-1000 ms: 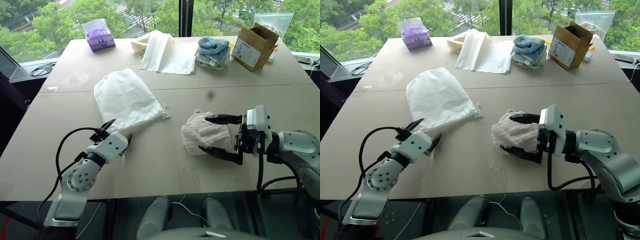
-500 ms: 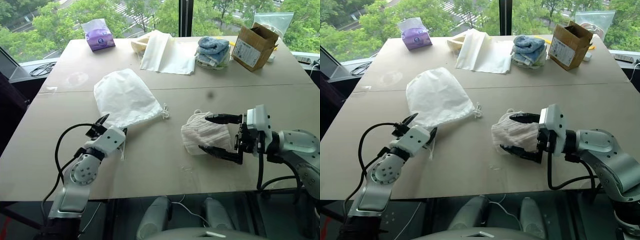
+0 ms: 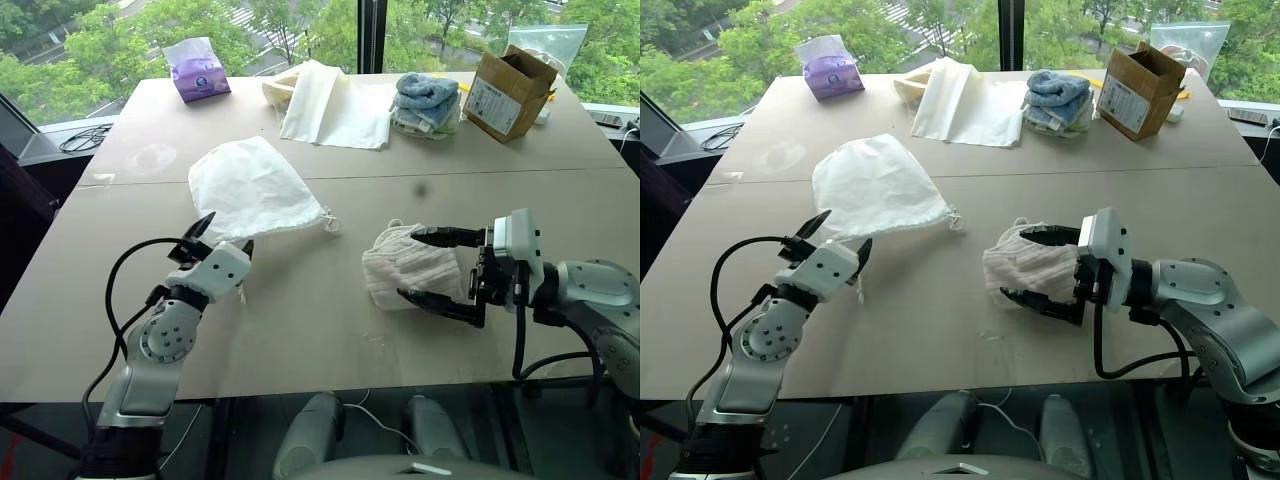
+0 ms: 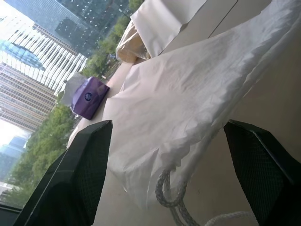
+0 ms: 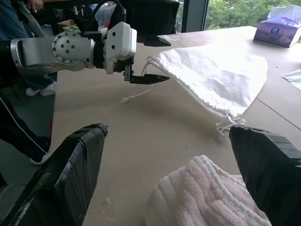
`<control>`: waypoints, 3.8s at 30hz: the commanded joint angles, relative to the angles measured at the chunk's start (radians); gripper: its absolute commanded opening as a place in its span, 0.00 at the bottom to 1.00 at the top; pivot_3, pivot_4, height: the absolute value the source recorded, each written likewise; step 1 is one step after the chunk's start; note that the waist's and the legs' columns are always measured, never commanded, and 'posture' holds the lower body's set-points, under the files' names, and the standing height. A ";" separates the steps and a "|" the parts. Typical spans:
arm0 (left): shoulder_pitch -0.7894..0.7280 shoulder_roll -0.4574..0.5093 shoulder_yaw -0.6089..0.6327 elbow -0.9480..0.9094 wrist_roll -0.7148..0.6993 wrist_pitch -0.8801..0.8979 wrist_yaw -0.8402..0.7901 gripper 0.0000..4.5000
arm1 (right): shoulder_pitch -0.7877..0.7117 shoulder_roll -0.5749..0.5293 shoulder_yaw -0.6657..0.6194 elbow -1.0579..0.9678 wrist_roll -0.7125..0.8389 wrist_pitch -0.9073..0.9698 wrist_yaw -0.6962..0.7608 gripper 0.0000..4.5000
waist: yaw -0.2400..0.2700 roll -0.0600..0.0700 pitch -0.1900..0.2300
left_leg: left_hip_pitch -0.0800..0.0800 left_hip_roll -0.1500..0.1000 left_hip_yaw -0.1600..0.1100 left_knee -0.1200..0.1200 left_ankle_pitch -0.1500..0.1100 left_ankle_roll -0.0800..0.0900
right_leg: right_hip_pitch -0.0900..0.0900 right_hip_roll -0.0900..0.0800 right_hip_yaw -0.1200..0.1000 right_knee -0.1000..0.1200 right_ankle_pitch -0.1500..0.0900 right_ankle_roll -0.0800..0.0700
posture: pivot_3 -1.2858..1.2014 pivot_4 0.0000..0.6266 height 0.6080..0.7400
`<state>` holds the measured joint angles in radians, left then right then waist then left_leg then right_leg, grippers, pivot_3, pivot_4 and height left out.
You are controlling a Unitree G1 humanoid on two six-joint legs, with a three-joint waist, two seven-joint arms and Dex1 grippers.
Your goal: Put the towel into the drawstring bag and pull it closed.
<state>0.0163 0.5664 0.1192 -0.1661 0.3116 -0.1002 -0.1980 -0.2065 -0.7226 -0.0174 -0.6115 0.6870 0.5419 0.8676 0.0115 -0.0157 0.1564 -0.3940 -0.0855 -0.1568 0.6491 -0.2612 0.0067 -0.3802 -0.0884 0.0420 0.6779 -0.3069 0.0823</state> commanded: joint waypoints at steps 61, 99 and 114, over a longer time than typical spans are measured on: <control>-0.076 0.080 0.027 0.151 0.058 -0.022 -0.015 0.86 | 0.033 0.014 -0.019 -0.064 0.004 -0.013 -0.029 1.00 | -0.001 0.000 0.000 | 0.000 0.000 0.000 0.000 0.000 0.000 | 0.000 0.000 0.000 0.000 0.000 0.000 | 0.52 0.24 1.00; -0.404 0.024 0.055 0.076 -0.089 0.205 -0.025 0.02 | -0.020 0.108 -0.005 0.024 -0.063 0.210 -0.341 1.00 | -0.026 -0.001 0.000 | -0.002 -0.001 -0.002 0.003 0.000 0.000 | -0.001 0.000 -0.002 0.002 0.000 0.001 | 0.52 0.24 1.00; -0.481 -0.046 0.041 -0.052 -0.099 0.407 -0.011 0.02 | -0.037 0.234 0.075 0.171 -0.190 0.424 -0.560 1.00 | -0.029 -0.001 -0.001 | -0.003 -0.001 -0.001 0.003 0.000 -0.001 | -0.002 0.001 -0.001 0.002 0.000 0.001 | 0.52 0.24 1.00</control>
<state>-0.4499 0.5165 0.1487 -0.1611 0.2135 0.3046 -0.2218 -0.2402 -0.5110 0.0631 -0.4336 0.4915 0.9373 0.3341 -0.0177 -0.0169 0.1557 -0.3966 -0.0867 -0.1583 0.6517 -0.2607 0.0062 -0.3824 -0.0877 0.0412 0.6804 -0.3064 0.0830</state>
